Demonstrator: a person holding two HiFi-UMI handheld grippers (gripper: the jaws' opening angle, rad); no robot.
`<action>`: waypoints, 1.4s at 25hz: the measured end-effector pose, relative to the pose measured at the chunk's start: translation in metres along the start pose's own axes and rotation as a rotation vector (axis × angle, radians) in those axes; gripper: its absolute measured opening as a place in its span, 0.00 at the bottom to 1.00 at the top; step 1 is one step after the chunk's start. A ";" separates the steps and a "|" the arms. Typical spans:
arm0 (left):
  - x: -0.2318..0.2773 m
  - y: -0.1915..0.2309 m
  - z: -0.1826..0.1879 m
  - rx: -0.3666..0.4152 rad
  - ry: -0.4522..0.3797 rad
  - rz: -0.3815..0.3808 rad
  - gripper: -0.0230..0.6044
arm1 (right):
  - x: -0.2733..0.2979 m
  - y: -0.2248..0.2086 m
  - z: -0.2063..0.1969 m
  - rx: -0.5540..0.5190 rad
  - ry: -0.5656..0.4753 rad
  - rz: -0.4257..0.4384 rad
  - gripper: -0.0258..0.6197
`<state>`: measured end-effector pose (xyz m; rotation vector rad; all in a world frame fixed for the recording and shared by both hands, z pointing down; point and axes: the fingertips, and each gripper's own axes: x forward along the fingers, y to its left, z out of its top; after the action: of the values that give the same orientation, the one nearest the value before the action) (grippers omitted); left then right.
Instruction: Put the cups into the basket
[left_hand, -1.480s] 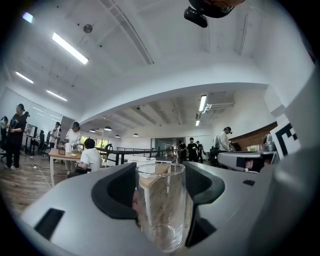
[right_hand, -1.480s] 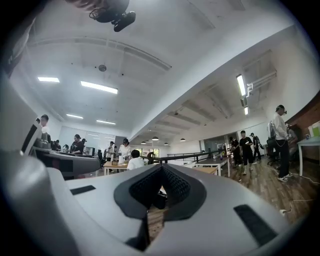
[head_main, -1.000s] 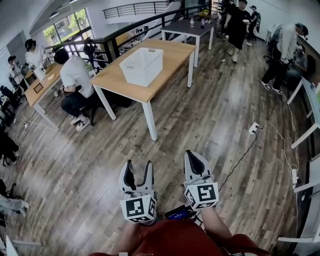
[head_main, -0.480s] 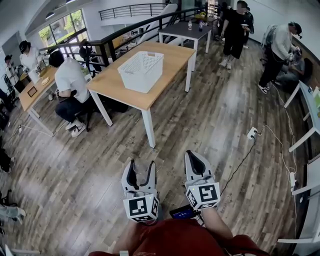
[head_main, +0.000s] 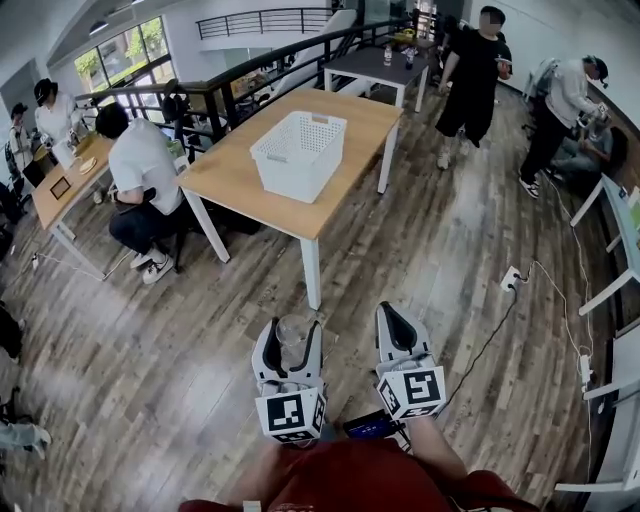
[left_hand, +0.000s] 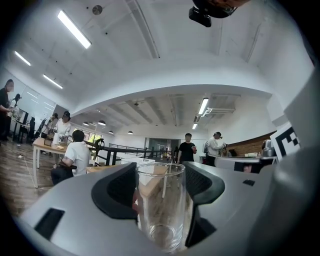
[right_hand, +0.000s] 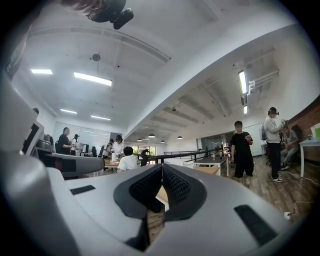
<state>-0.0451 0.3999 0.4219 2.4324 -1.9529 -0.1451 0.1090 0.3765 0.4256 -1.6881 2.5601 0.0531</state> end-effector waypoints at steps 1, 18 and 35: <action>0.004 0.007 0.002 -0.001 -0.001 -0.003 0.50 | 0.007 0.004 0.001 -0.001 0.001 -0.001 0.05; 0.072 0.089 -0.001 -0.019 0.020 -0.009 0.50 | 0.113 0.035 -0.015 0.008 0.027 0.003 0.05; 0.212 0.085 -0.005 -0.004 0.038 0.011 0.50 | 0.223 -0.058 -0.028 0.042 0.049 0.004 0.05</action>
<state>-0.0826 0.1748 0.4201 2.4036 -1.9478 -0.1020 0.0735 0.1477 0.4366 -1.6898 2.5805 -0.0411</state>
